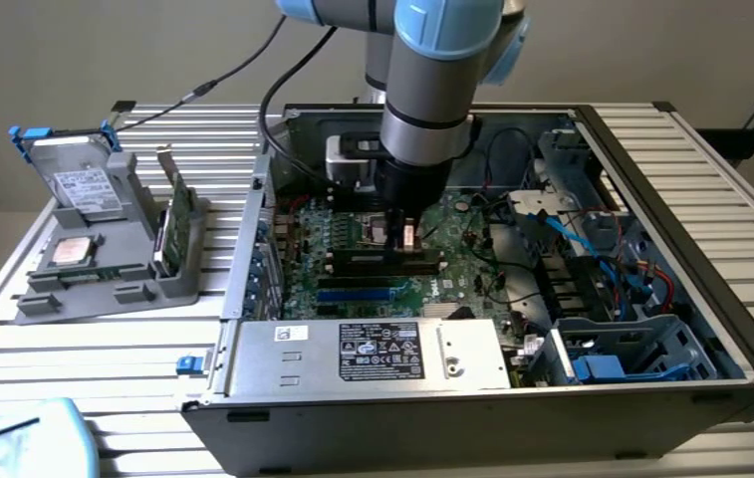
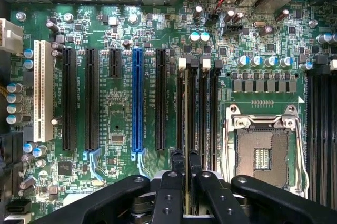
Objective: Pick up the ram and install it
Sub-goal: 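Insert the ram into the slot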
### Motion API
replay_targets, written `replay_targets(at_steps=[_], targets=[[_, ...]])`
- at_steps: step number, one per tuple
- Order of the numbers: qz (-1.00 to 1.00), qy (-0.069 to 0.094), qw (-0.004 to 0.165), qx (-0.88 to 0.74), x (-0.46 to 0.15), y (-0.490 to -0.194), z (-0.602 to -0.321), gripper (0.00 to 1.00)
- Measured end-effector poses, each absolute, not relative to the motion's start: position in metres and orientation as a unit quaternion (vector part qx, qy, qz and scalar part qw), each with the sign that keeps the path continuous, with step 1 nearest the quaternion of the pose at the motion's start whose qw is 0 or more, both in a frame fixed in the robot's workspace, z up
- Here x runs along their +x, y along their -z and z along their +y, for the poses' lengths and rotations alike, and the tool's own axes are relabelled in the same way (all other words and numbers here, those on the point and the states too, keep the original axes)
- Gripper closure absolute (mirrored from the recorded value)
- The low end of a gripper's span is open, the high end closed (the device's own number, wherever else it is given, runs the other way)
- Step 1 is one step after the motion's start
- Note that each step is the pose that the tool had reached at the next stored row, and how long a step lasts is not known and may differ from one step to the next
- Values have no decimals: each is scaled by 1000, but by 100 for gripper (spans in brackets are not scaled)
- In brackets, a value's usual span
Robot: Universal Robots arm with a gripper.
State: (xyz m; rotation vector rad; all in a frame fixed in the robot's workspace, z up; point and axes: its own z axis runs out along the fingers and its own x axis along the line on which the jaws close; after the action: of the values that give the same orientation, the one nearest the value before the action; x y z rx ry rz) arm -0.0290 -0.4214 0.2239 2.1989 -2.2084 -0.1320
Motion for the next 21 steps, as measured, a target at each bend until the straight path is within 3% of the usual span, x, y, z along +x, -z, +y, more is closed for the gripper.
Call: replay_targets(at_steps=[21], targets=[[-709,37,14,704,-30,-220,-421,85]])
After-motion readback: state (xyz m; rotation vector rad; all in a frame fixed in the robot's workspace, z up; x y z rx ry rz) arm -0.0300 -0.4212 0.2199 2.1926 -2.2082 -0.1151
